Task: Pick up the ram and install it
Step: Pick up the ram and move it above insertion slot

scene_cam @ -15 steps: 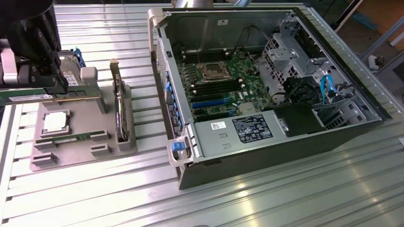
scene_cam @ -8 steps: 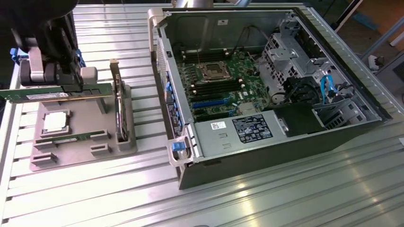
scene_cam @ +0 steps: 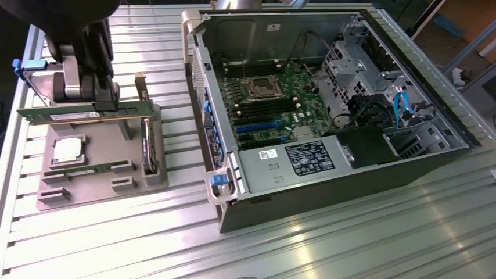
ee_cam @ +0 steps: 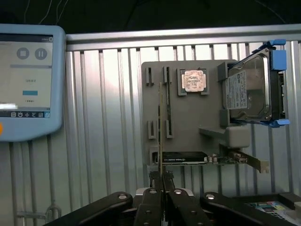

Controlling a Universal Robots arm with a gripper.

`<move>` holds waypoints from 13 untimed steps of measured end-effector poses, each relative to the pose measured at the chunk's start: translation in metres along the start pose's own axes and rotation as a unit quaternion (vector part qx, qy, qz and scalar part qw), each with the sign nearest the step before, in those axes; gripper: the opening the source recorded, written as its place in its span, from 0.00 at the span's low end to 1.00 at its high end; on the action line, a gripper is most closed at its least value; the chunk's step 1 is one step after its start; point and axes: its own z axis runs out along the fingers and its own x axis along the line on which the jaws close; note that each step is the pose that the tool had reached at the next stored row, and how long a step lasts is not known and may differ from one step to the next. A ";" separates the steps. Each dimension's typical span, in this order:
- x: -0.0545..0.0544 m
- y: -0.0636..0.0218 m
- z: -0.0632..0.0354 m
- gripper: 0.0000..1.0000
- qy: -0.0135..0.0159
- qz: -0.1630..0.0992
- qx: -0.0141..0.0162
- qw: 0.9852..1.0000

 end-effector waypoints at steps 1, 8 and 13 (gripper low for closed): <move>0.000 -0.0019 -0.0001 0.12 0.000 0.000 0.000 1.000; -0.001 -0.0182 -0.0007 0.12 0.000 0.000 0.000 1.000; -0.002 -0.0311 -0.0013 0.12 0.000 0.000 -0.001 1.000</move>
